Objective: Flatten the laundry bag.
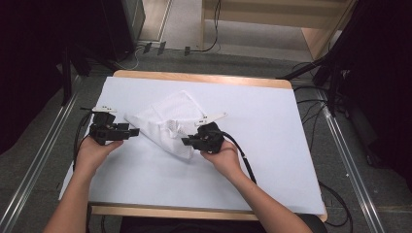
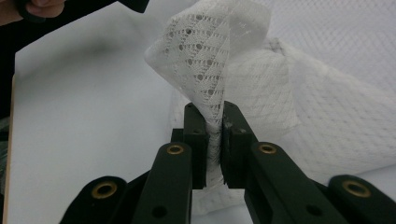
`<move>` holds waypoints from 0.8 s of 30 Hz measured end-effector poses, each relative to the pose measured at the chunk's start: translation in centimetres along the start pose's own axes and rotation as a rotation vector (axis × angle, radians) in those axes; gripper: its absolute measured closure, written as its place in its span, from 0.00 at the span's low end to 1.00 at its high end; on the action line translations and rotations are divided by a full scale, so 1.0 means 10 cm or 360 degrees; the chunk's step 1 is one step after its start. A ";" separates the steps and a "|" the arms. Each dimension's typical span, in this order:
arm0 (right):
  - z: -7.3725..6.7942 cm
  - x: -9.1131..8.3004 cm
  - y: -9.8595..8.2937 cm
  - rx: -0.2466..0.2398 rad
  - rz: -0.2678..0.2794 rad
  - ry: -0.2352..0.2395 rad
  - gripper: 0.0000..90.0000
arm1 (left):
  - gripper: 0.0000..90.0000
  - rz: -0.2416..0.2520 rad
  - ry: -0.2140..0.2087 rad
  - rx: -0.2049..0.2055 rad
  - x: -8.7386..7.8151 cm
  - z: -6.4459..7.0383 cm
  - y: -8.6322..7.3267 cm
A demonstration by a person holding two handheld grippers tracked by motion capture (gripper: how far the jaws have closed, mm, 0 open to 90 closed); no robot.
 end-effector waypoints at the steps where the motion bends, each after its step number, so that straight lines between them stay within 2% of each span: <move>1: 0.00 0.01 -0.01 0.0001 -0.0001 0.0010 0.94 | 0.46 0.0000 0.0000 0.0000 0.00 0.00 0.00; 6: -0.06 0.06 -0.05 0.0011 -0.0030 0.0044 0.93 | 0.46 0.0006 0.0003 -0.0005 -0.01 -0.01 0.01; 14: -0.21 0.09 -0.09 -0.0015 -0.0048 0.0117 0.91 | 0.46 -0.0002 0.0008 0.0007 0.00 -0.01 0.02; 21: -0.26 0.05 -0.09 -0.0012 -0.0047 0.0143 0.85 | 0.46 -0.0001 -0.0002 0.0010 0.01 0.00 0.04; 22: -0.28 0.03 -0.09 -0.0019 -0.0041 0.0145 0.78 | 0.46 -0.0001 -0.0006 0.0014 0.03 0.01 0.05; 24: -0.29 0.00 -0.08 -0.0031 -0.0027 0.0136 0.72 | 0.46 -0.0006 -0.0006 0.0024 0.04 0.02 0.06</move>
Point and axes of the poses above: each handheld gripper's, and its own axes: x roughly forward along the jaws, y roughly out of its top, z roughly to its right, the point moved 7 cm from there along x, roughly forward along the jaws, and after that the axes turned 1 degree about z, right-handed, at the moved point
